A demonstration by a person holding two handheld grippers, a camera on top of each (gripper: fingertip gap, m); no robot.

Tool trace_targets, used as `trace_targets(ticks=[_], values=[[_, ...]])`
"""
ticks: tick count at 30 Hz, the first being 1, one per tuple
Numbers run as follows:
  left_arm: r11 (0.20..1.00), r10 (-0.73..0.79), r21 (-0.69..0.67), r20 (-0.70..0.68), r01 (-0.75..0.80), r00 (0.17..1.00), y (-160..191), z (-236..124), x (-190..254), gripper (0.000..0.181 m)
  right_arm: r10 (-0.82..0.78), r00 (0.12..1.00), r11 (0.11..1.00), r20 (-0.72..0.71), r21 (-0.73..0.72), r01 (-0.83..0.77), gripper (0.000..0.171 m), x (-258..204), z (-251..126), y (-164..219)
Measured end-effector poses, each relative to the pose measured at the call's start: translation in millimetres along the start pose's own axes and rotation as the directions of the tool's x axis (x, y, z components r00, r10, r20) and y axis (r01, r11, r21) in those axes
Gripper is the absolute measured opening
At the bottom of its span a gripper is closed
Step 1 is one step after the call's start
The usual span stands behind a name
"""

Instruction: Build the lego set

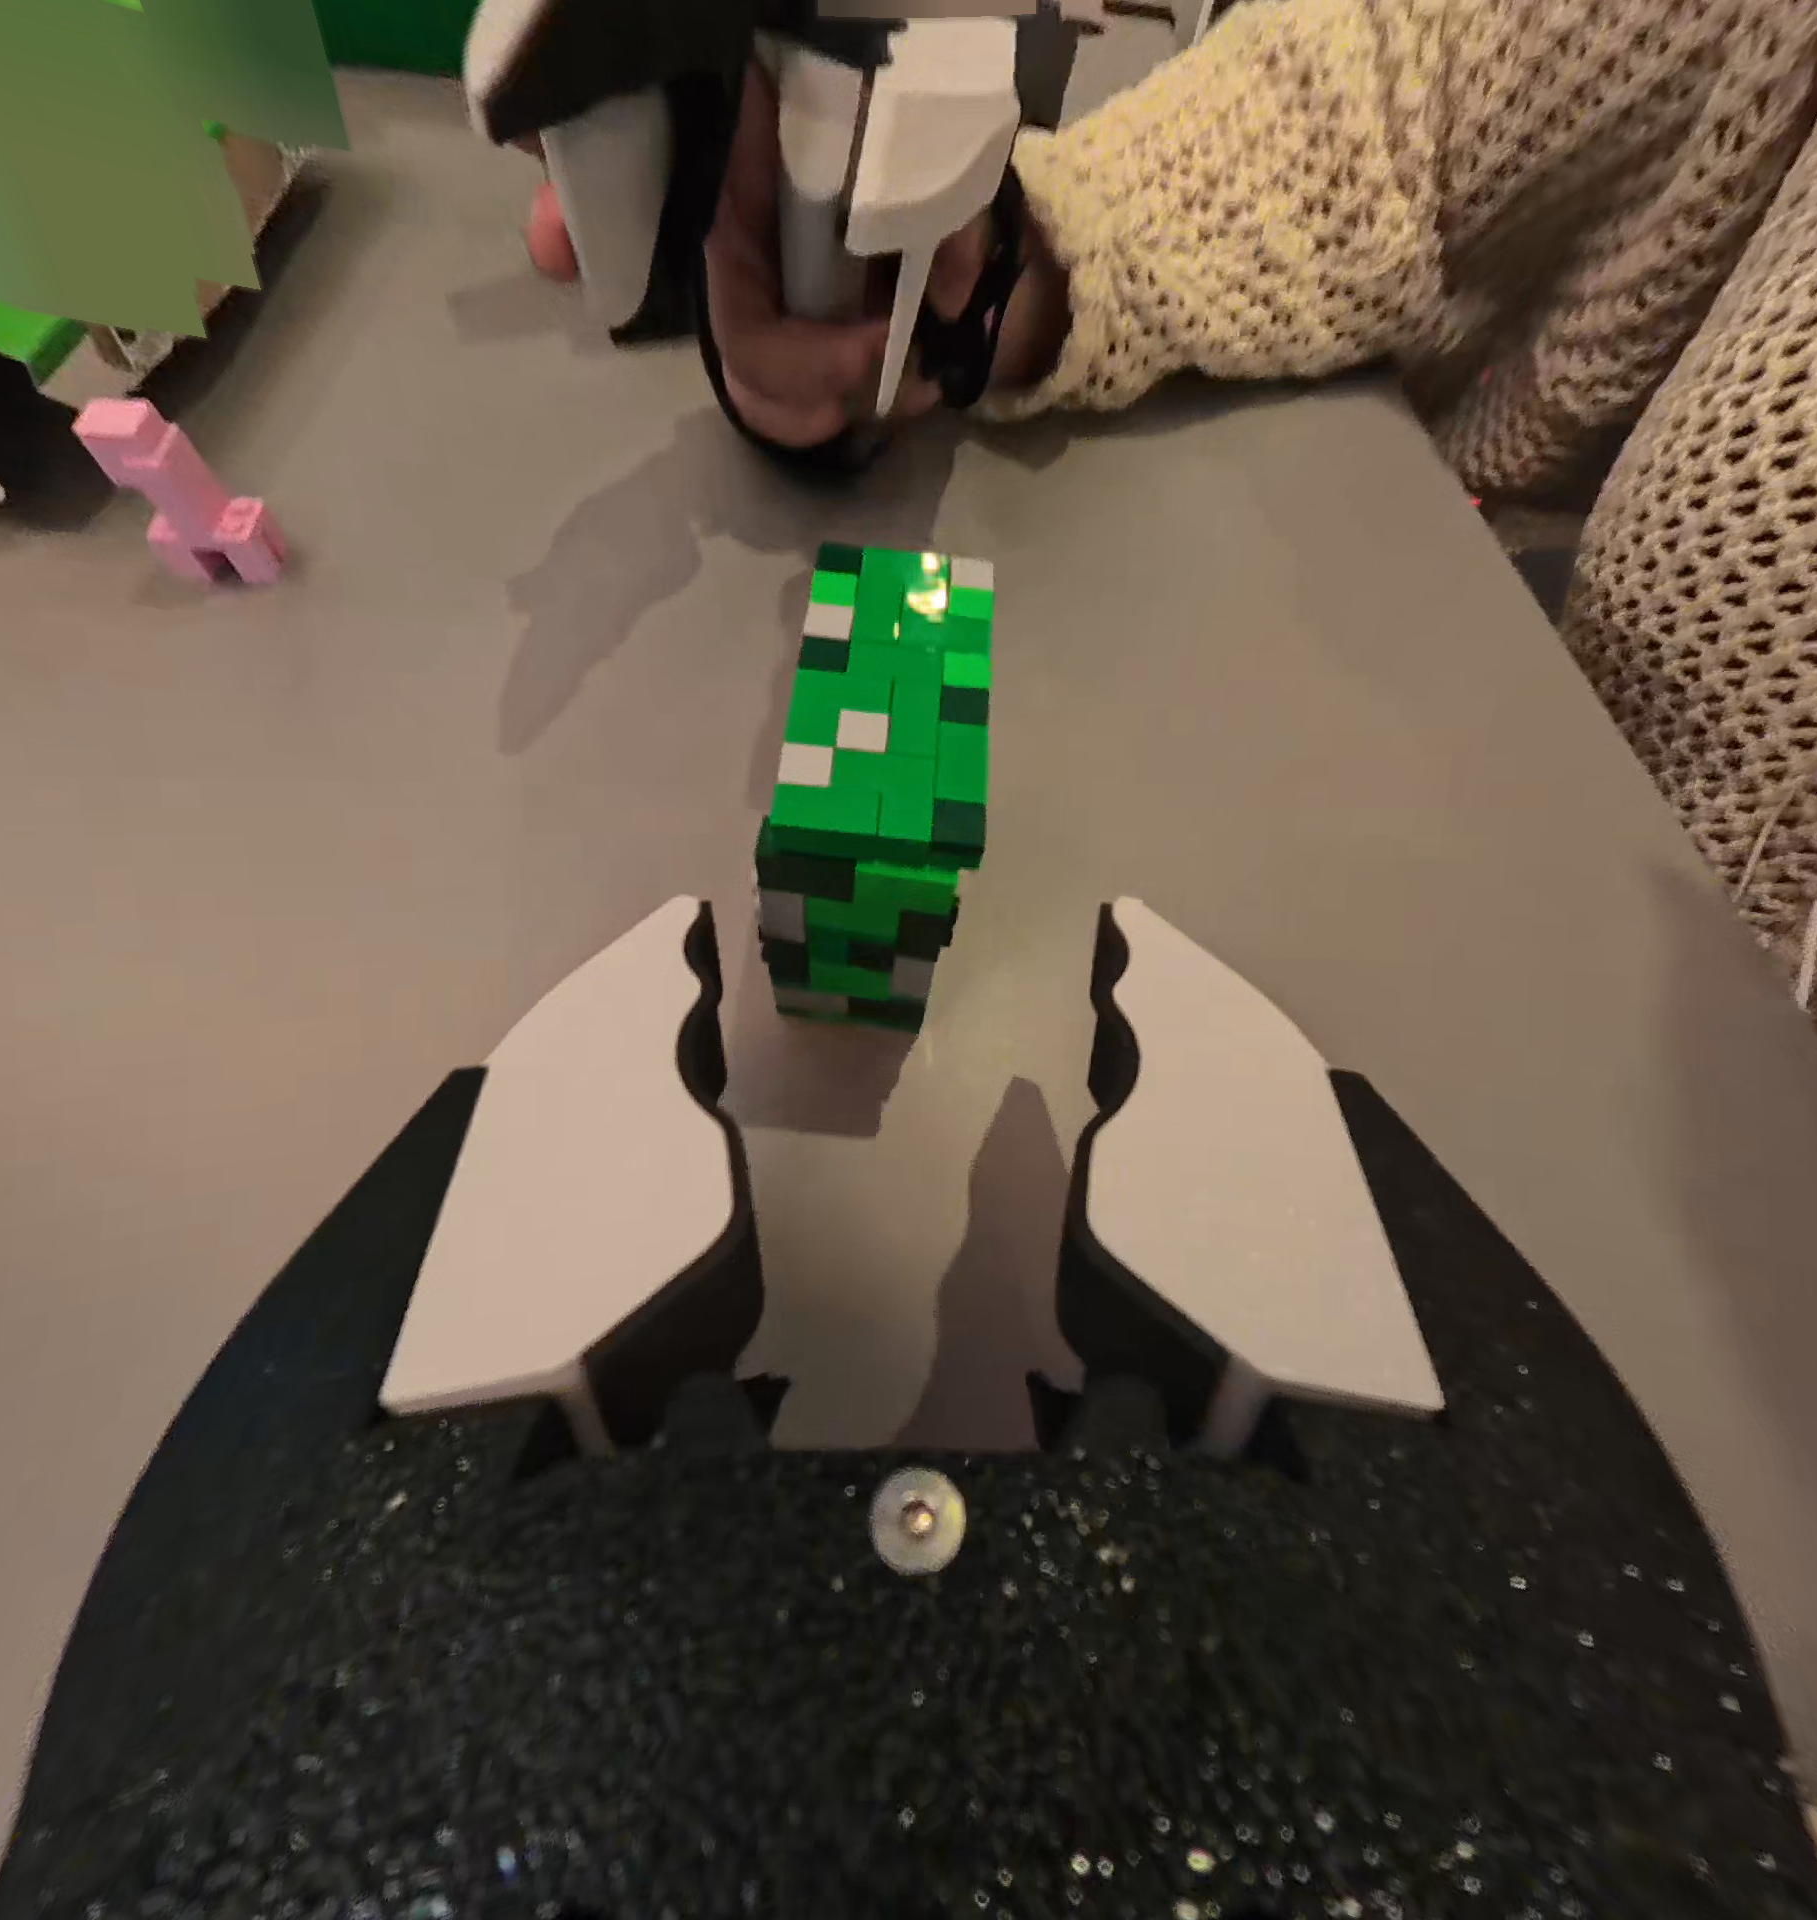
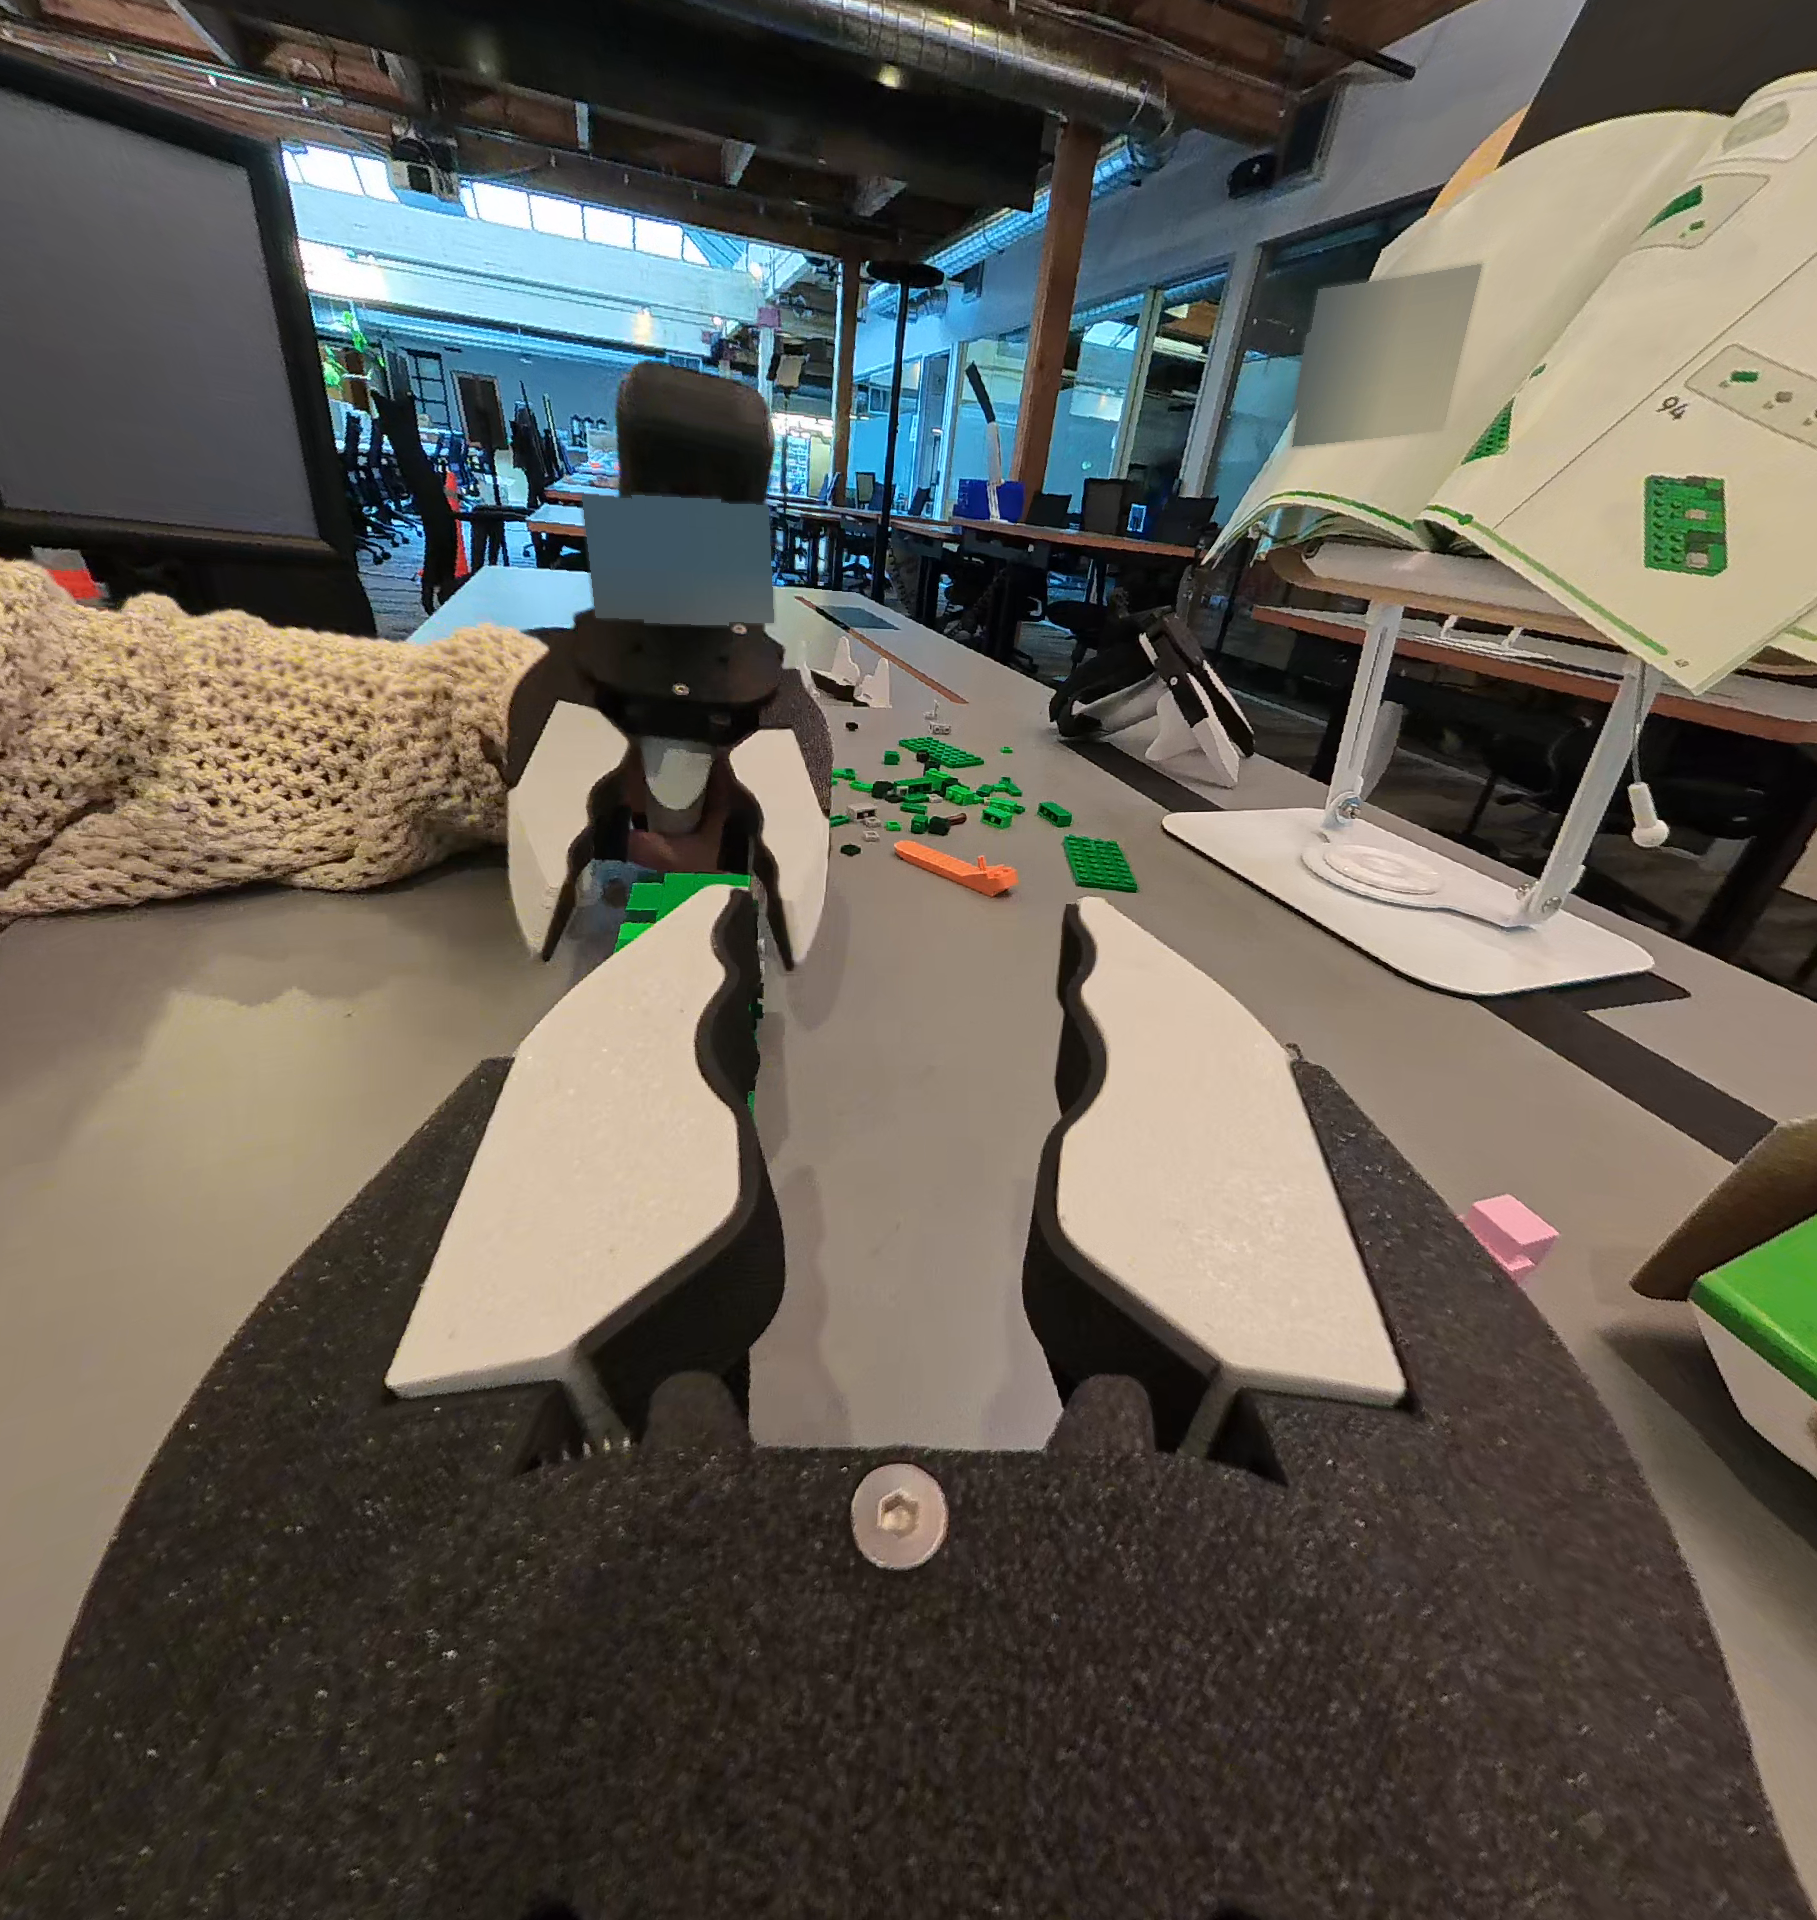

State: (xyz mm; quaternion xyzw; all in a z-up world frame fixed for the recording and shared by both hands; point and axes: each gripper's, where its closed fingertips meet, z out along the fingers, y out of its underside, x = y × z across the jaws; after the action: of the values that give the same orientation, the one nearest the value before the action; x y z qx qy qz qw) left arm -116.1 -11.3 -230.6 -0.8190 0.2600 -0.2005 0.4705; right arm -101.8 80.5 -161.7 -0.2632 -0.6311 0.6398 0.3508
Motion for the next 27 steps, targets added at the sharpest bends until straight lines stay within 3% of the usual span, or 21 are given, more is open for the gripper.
trace_targets(ticks=[3, 7, 14, 19, 24, 27], values=[[0.997, 0.024, 0.076, -0.016, -0.022, 1.000, -9, 1, 1, 0.063, -0.007, 1.000, 1.000, -0.014, -0.001, 0.007, 0.055, 1, 0, 0], [0.999, 0.039, 0.025, -0.032, -0.038, 0.999, -3, 10, 1, 0.061, -0.019, 0.999, 1.000, -0.040, -0.002, 0.019, 0.057, 3, -1, 0], [0.997, 0.080, 0.022, 0.012, -0.080, 0.997, -2, 10, 1, 0.042, -0.100, 0.981, 0.995, -0.166, -0.042, 0.094, 0.057, 12, -7, 3], [0.996, 0.088, -0.030, 0.091, -0.086, 0.992, 6, 10, 2, 0.044, -0.147, 0.964, 0.986, -0.221, -0.104, 0.127, 0.058, 6, -12, 5], [0.986, 0.147, -0.103, 0.177, -0.131, 0.973, 15, 12, 3, 0.050, -0.031, 0.999, 0.962, 0.043, -0.270, 0.042, 0.055, -40, 6, 12], [0.984, 0.162, -0.107, 0.215, -0.141, 0.963, 15, 11, 1, 0.061, -0.037, 0.984, 0.935, 0.172, -0.341, 0.095, 0.054, -62, 25, 5]])
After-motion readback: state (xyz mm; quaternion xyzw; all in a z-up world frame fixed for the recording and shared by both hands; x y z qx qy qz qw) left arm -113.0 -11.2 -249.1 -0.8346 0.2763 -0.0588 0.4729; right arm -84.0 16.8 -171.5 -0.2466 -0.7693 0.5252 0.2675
